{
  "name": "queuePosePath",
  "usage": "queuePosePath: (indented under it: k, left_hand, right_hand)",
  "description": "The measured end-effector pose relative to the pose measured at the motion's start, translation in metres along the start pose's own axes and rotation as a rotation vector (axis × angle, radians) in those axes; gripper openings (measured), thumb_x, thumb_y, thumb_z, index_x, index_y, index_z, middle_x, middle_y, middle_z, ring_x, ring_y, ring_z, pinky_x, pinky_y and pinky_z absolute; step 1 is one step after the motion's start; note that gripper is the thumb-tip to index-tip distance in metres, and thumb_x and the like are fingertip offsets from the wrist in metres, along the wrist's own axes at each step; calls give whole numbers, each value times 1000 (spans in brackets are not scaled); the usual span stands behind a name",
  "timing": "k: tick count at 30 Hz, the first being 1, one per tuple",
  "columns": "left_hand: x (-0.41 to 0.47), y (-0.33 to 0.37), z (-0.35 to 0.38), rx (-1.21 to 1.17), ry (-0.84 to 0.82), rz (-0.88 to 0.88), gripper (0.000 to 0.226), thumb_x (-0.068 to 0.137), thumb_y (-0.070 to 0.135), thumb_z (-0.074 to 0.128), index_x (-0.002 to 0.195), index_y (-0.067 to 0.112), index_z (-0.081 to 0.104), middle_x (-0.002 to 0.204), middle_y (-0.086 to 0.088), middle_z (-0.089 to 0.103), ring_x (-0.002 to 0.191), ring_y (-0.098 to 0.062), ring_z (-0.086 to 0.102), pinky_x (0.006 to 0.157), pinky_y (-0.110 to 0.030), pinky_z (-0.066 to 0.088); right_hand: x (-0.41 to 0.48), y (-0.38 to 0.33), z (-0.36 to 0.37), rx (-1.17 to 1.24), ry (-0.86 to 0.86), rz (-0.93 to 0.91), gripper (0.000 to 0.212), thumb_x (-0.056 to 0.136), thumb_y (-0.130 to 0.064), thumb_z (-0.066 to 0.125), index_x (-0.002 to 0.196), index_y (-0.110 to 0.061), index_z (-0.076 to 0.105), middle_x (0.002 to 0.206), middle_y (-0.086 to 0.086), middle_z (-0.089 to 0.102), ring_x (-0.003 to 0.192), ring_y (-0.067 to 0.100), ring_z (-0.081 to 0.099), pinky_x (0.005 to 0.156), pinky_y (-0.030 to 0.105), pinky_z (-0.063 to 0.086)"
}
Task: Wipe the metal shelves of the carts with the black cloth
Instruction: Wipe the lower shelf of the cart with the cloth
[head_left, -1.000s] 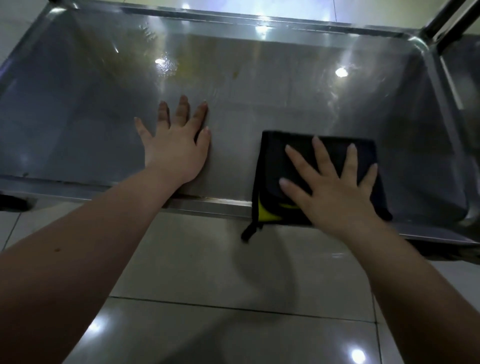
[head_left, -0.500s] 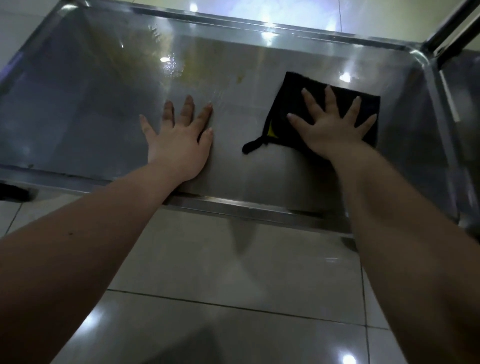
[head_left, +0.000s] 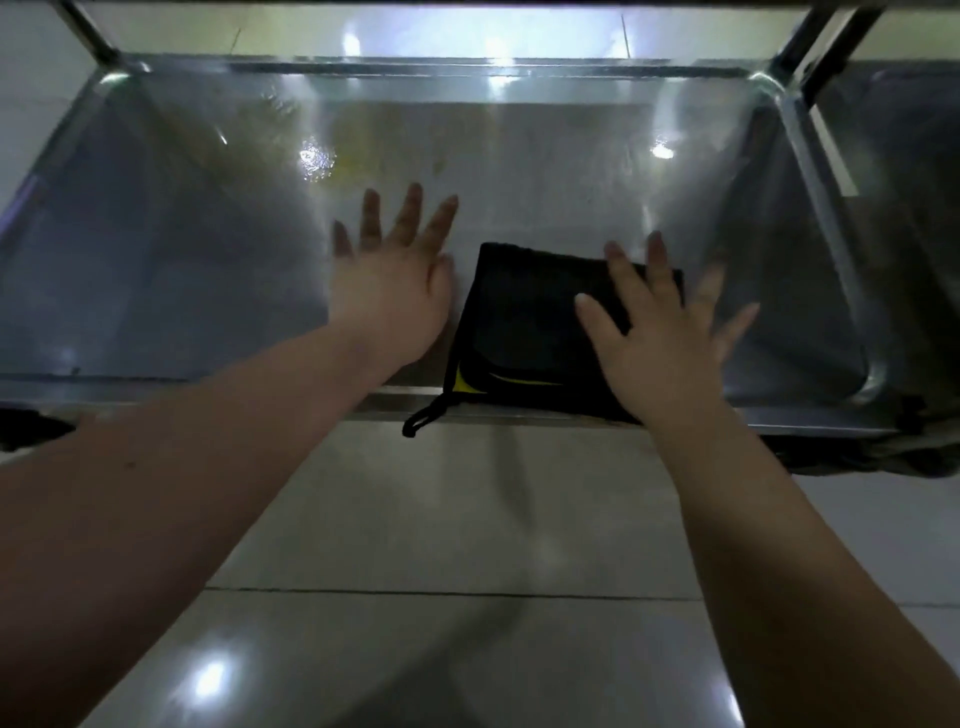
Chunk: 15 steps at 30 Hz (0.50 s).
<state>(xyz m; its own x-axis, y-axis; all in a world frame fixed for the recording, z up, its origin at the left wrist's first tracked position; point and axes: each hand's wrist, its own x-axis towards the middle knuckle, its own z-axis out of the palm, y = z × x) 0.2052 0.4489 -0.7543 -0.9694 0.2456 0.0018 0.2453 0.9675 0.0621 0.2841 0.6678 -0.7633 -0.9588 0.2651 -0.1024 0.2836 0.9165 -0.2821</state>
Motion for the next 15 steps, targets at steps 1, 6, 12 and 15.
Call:
queuePosePath:
  k: [1, 6, 12, 15]
  left_hand:
    - [-7, 20, -1, -53, 11, 73, 58, 104, 37, 27, 158, 34, 6, 166, -2, 2, 151, -37, -2, 119, -59, 3]
    - [-42, 116, 22, -132, -131, 267, 58, 103, 52, 26, 156, 42, 8, 166, 5, -1, 152, -30, -9, 113, -65, -14]
    - [-35, 110, 30, -109, -204, 152, 72, 86, 83, 21, 150, 57, -1, 164, 15, -13, 148, -32, -23, 103, -75, -18]
    - [-17, 59, 26, -49, -208, 105, 74, 83, 86, 20, 148, 61, -4, 163, 18, -14, 150, -31, -18, 105, -78, -10]
  right_hand:
    - [1, 16, -4, 22, 38, 33, 59, 99, -63, 25, 154, -44, 16, 165, -10, 2, 149, 32, -18, 112, 63, -15]
    - [1, 54, -3, 209, 82, 98, 49, 106, -40, 29, 154, -29, 31, 163, -8, 20, 151, 34, -8, 122, 45, -7]
    - [4, 54, 1, 89, -12, 88, 52, 105, -47, 15, 156, -39, 13, 164, -15, 9, 151, 31, -9, 120, 49, -12]
    - [3, 52, 3, -104, -111, 80, 56, 100, -60, 13, 153, -48, 0, 165, -12, -4, 149, 36, -15, 118, 53, -15]
